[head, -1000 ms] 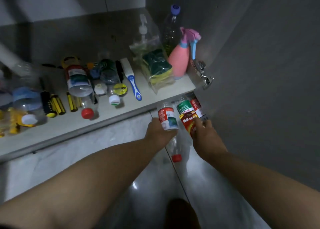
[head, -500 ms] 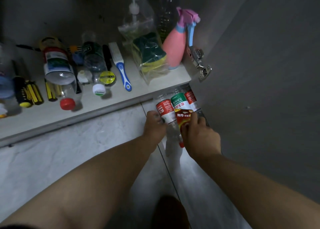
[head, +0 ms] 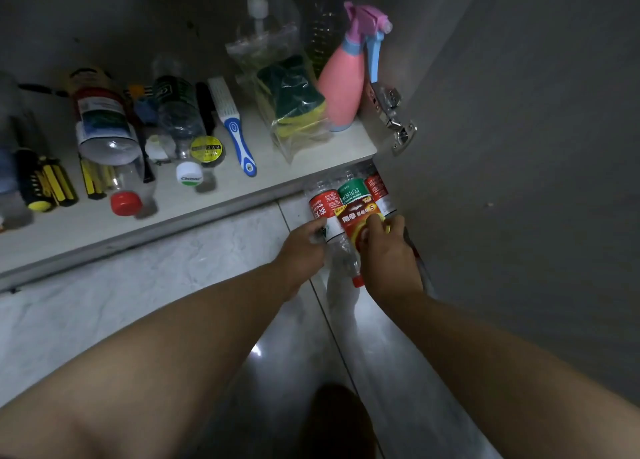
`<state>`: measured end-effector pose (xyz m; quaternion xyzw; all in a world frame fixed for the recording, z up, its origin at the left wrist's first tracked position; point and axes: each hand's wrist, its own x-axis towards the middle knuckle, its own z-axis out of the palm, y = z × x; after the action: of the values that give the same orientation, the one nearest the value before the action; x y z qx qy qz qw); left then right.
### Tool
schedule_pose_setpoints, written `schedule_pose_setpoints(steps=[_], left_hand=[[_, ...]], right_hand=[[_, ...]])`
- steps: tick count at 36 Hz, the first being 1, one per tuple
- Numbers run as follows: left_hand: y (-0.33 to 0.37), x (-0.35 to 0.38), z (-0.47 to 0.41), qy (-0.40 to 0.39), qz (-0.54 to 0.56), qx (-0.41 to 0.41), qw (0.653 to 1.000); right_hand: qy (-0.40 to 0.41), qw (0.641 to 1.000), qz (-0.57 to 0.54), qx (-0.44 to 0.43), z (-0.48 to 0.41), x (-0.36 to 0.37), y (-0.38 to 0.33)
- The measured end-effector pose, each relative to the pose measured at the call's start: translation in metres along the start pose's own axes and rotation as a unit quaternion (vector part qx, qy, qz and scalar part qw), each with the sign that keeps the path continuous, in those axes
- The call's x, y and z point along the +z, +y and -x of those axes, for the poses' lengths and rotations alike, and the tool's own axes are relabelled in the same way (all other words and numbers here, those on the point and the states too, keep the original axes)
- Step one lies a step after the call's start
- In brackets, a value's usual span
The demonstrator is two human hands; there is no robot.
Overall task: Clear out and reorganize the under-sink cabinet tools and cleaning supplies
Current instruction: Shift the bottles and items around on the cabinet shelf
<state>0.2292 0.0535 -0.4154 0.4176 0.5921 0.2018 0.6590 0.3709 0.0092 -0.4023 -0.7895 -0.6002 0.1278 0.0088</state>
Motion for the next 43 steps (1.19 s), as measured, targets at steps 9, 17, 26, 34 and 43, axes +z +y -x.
schedule_pose_setpoints(steps=[9, 17, 26, 34, 43], left_hand=[[0.0, -0.002, -0.001, -0.01, -0.003, -0.011, 1.0], [-0.001, -0.003, -0.004, -0.014, -0.028, -0.008, 0.999], [0.008, -0.007, 0.0, -0.044, -0.106, 0.021, 0.993], [0.05, -0.071, 0.03, -0.107, -0.369, 0.14, 0.913], [0.097, -0.197, 0.077, -0.003, -0.437, 0.159, 0.885]], right_hand=[[0.033, 0.997, -0.071, -0.017, -0.004, -0.001, -0.012], [-0.071, 0.997, 0.03, -0.024, -0.002, 0.003, -0.011], [-0.08, 0.995, 0.046, -0.023, -0.006, 0.001, -0.015], [-0.08, 0.985, -0.039, -0.149, -0.005, -0.034, -0.035], [-0.087, 0.951, -0.041, -0.293, -0.022, -0.092, -0.128]])
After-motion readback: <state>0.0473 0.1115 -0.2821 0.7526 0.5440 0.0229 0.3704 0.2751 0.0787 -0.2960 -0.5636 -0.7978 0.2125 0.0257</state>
